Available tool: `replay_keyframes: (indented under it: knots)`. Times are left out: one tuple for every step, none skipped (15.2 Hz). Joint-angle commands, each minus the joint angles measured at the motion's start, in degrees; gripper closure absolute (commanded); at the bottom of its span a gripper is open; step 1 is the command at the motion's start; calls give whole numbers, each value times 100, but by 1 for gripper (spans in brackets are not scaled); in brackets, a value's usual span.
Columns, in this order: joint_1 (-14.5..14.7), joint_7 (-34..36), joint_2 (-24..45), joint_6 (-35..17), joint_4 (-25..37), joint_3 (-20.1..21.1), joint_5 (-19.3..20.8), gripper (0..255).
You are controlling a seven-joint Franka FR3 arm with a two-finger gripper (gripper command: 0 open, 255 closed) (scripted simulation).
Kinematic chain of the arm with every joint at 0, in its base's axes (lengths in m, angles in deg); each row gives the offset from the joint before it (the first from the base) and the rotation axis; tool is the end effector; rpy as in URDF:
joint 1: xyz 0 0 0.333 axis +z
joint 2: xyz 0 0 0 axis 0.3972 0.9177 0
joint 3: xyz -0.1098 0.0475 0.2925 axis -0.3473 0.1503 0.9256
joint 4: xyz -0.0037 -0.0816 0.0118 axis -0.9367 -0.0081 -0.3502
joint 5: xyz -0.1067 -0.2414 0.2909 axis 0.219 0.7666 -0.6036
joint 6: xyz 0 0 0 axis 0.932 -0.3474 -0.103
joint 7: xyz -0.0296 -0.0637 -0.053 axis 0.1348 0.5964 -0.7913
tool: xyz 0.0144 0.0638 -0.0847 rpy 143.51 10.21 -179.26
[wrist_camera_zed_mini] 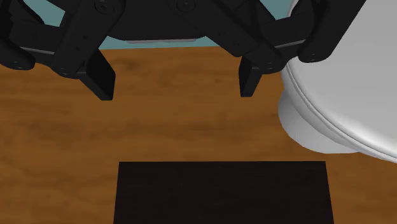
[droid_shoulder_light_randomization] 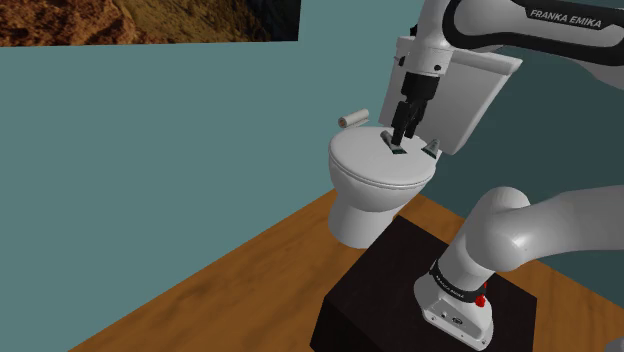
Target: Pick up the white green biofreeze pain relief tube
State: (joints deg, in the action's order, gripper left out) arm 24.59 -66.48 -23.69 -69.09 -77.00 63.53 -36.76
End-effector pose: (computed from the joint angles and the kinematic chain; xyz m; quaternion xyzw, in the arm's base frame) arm 0.2918 -0.0151 0.5812 -0.9973 -0.0141 0.0449 0.0565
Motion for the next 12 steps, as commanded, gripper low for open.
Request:
replay_keyframes:
  knots:
    - [0,0,0,0,0,0,0,0]
    - [-52,-72,71,-136,-40,-95,71,0]
    - [-104,-143,147,-273,-73,-190,139,0]
    - [-154,-213,230,-411,-101,-286,204,0]
    - [-203,-283,319,-550,-122,-383,266,0]
    - [-251,-352,414,-689,-138,-480,325,0]
    - [-297,-420,514,-828,-147,-578,380,0]
    - [-343,-489,620,-967,-151,-675,430,0]
    - [-386,-559,732,-1106,-148,-773,476,0]
    - [-426,-627,848,-1244,-138,-873,518,0]
    - [-464,-696,970,-1381,-123,-974,554,0]
    - [-500,-765,1097,-1518,-102,-1074,586,0]
